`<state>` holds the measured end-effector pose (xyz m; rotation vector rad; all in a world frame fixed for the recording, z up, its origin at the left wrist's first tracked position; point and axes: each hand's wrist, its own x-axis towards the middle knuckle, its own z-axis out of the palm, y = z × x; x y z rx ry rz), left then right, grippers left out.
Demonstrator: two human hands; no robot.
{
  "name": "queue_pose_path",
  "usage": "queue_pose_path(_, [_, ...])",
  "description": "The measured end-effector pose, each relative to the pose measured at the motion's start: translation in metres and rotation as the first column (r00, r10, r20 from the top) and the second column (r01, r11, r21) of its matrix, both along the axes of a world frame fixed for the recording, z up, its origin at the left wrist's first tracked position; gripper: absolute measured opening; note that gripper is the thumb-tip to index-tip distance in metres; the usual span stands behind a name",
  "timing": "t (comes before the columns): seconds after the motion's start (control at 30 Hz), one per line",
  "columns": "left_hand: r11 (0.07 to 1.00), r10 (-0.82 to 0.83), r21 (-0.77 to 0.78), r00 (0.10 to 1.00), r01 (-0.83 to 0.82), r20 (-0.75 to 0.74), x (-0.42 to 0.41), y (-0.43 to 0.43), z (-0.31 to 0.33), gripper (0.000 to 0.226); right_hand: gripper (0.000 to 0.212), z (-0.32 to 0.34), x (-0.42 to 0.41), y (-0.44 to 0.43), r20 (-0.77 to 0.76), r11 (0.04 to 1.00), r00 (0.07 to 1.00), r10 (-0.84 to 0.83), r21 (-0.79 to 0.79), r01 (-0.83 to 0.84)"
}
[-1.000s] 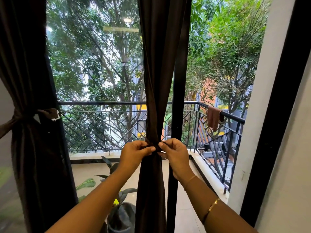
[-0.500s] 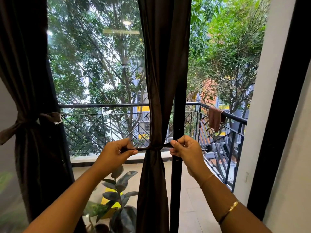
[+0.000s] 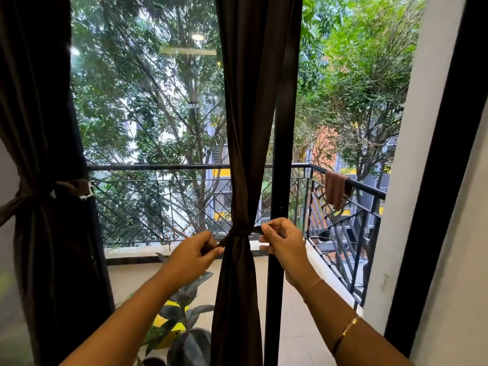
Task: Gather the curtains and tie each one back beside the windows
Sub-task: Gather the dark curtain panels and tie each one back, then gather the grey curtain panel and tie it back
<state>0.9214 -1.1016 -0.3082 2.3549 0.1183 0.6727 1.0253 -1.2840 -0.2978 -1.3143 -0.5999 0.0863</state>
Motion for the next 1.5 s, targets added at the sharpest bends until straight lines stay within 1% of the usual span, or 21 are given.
queue_pose_path(0.03, [1.000,-0.009,0.023,1.000,0.009,-0.015,0.002,-0.004,-0.002,0.026,0.004,0.001,-0.001,0.001,0.017,1.000,1.000,0.016,-0.012,-0.016])
queue_pose_path(0.13, [0.999,0.002,0.049,1.000,-0.002,-0.011,0.012,-0.015,-0.008,0.019,0.008,0.004,-0.002,0.004,0.052,0.997,0.998,0.045,-0.061,-0.042])
queue_pose_path(0.2, [0.999,0.018,0.028,1.000,-0.018,0.013,0.018,-0.019,-0.010,0.015,0.011,0.004,-0.003,0.005,0.064,0.996,0.997,0.047,-0.076,-0.042])
queue_pose_path(0.27, [1.000,-0.007,-0.008,0.999,0.008,0.048,0.022,-0.019,-0.011,0.016,0.014,0.004,-0.004,0.005,0.088,0.996,0.996,0.021,-0.091,-0.013])
queue_pose_path(0.37, [0.993,-0.035,0.117,0.995,0.024,0.098,0.024,-0.016,-0.008,0.020,0.018,0.007,0.000,0.000,0.150,0.988,0.986,-0.072,-0.125,0.091])
queue_pose_path(0.47, [0.975,-0.083,0.212,0.992,0.061,0.094,0.024,-0.012,0.002,0.019,0.019,0.007,0.005,-0.006,0.197,0.979,0.972,-0.127,-0.135,0.155])
queue_pose_path(0.6, [0.981,-0.109,0.169,0.993,0.101,0.042,0.021,-0.011,0.004,0.018,0.020,0.001,0.007,-0.006,0.177,0.976,0.975,-0.132,-0.147,0.158])
queue_pose_path(0.67, [0.969,-0.076,0.231,0.996,0.087,-0.053,0.021,-0.015,0.002,0.021,0.020,0.000,0.007,-0.003,0.155,0.977,0.979,-0.129,-0.149,0.152])
queue_pose_path(0.77, [0.879,0.130,0.477,0.968,-0.012,-0.214,0.024,-0.029,0.008,0.032,0.020,0.002,0.006,-0.001,0.171,0.977,0.979,-0.109,-0.161,0.136])
queue_pose_path(0.83, [0.812,0.262,0.582,0.918,-0.043,-0.297,0.026,-0.045,0.015,0.036,0.025,0.003,0.005,-0.004,0.211,0.969,0.968,-0.134,-0.179,0.173])
queue_pose_path(0.87, [0.779,0.305,0.627,0.877,-0.004,-0.372,0.026,-0.053,0.018,0.038,0.026,0.003,0.004,-0.006,0.230,0.966,0.963,-0.142,-0.180,0.186])
queue_pose_path(0.93, [0.720,0.327,0.673,0.772,0.170,-0.545,0.027,-0.074,0.019,0.039,0.021,0.001,0.002,-0.014,0.241,0.969,0.961,-0.136,-0.168,0.179])
queue_pose_path(0.97, [0.703,0.320,0.668,0.732,0.242,-0.602,0.029,-0.087,0.016,0.039,0.018,0.000,0.001,-0.019,0.244,0.969,0.960,-0.135,-0.168,0.179])
queue_pose_path(1.0, [0.696,0.307,0.661,0.717,0.281,-0.626,0.032,-0.100,0.013,0.040,0.016,-0.002,0.001,-0.025,0.252,0.965,0.957,-0.144,-0.177,0.192])
queue_pose_path(1.1, [0.739,0.203,0.609,0.765,0.290,-0.611,0.053,-0.142,-0.001,0.045,0.018,-0.005,0.003,-0.049,0.308,0.929,0.930,-0.202,-0.241,0.282])
queue_pose_path(1.17, [0.762,0.127,0.592,0.836,0.262,-0.534,0.070,-0.176,-0.011,0.047,0.016,-0.007,0.006,-0.077,0.348,0.913,0.904,-0.248,-0.228,0.338])
queue_pose_path(1.23, [0.780,0.037,0.563,0.877,0.274,-0.479,0.088,-0.210,-0.020,0.046,0.013,-0.009,0.011,-0.110,0.397,0.879,0.864,-0.309,-0.229,0.419])
queue_pose_path(1.33, [0.837,-0.096,0.451,0.895,0.309,-0.435,0.111,-0.273,-0.027,0.039,0.010,-0.012,0.023,-0.171,0.453,0.793,0.789,-0.415,-0.245,0.558])
queue_pose_path(1.37, [0.839,-0.138,0.438,0.905,0.323,-0.403,0.118,-0.293,-0.028,0.038,0.009,-0.013,0.027,-0.190,0.468,0.769,0.767,-0.439,-0.246,0.590])
queue_pose_path(1.43, [0.838,-0.214,0.422,0.921,0.345,-0.326,0.130,-0.338,-0.027,0.041,0.006,-0.015,0.034,-0.233,0.505,0.726,0.723,-0.471,-0.242,0.643])
queue_pose_path(1.5, [0.861,-0.282,0.358,0.925,0.362,-0.255,0.140,-0.381,-0.026,0.045,0.006,-0.019,0.041,-0.276,0.539,0.675,0.677,-0.501,-0.247,0.695])
